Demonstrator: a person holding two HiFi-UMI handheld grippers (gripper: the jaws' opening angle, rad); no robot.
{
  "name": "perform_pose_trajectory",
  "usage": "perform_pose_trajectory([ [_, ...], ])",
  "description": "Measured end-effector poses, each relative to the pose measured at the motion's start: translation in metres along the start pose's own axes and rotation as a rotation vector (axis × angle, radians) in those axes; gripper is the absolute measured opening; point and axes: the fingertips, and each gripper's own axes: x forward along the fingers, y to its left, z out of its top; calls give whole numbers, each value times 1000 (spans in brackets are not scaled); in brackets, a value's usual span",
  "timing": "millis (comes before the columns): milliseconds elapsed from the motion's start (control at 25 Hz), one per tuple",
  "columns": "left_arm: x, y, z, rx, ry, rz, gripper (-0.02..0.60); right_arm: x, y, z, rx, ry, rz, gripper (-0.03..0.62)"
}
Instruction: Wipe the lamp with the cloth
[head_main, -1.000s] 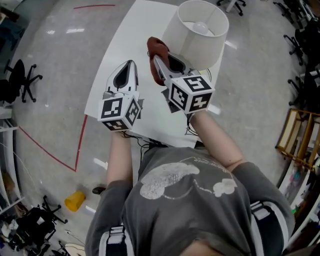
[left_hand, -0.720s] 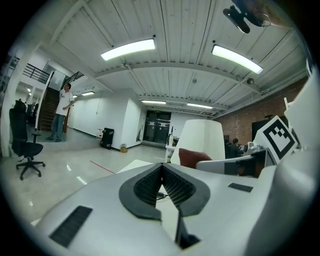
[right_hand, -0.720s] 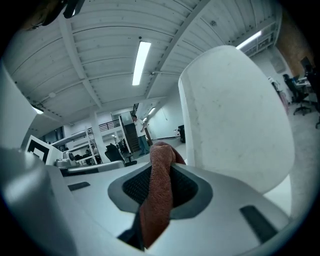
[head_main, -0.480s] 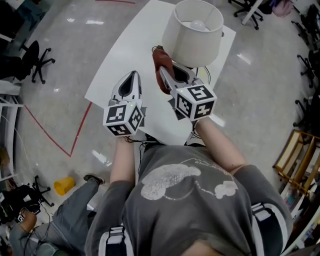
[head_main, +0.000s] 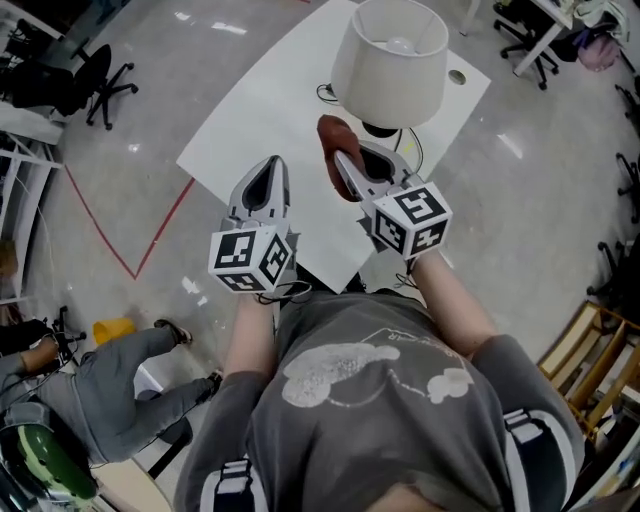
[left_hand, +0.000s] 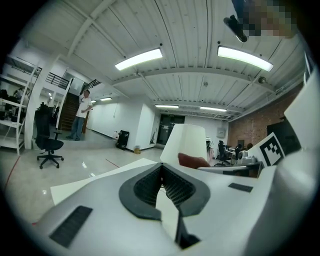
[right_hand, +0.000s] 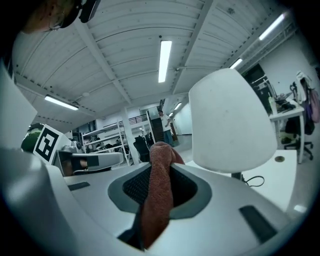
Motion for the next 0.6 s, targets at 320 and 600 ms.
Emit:
perform_pose_trajectory([
  [320,-9,-10,-14,-7,36,-9,8,-7,-7,-18,23,23,10,86],
  [600,-16,-9,-32,-51,73,-39,8,-16,-1,-35,11,74,-16,86],
])
